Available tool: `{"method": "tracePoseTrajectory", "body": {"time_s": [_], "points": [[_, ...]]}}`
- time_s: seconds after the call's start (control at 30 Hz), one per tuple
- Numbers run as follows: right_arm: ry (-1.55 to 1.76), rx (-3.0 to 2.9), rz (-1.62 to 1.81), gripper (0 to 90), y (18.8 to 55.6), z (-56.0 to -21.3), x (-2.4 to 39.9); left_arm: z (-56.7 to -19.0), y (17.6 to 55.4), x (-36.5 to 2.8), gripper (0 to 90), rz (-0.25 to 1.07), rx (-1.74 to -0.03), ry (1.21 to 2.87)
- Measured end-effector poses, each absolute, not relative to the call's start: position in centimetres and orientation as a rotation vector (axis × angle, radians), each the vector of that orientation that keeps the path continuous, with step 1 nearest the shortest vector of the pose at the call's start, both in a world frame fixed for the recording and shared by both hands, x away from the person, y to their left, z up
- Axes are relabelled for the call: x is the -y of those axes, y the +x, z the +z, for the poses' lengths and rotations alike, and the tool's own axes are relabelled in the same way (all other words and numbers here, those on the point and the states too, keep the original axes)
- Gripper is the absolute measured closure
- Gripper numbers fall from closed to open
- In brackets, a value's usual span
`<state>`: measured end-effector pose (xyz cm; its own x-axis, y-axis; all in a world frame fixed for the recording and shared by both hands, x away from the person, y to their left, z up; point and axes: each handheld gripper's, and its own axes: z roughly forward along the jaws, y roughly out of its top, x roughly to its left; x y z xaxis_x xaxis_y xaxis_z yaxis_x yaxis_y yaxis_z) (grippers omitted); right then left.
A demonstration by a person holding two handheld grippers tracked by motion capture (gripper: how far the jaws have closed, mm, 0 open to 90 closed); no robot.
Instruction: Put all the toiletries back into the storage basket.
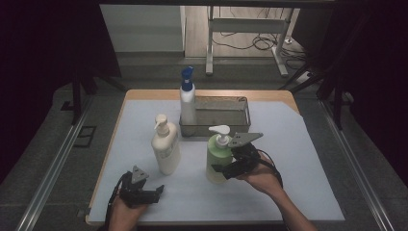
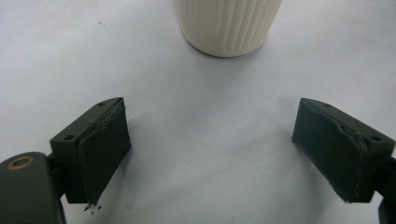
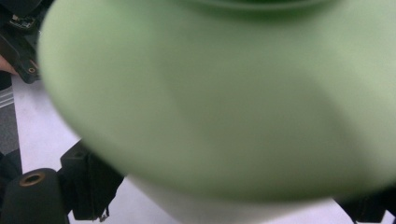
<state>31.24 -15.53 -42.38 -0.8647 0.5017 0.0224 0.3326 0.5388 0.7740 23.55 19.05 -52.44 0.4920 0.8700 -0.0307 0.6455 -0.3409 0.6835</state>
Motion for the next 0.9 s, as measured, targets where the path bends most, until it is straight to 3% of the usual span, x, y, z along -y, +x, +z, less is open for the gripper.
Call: {"method": "tracePoseTrajectory", "body": {"time_s": [0.9], "points": [[0.794, -2.517, 1.17, 12.3, 31.6, -41.0, 15.5, -52.4, 23.6, -19.1, 10.7, 0.453, -1.242, 2.098]]}}
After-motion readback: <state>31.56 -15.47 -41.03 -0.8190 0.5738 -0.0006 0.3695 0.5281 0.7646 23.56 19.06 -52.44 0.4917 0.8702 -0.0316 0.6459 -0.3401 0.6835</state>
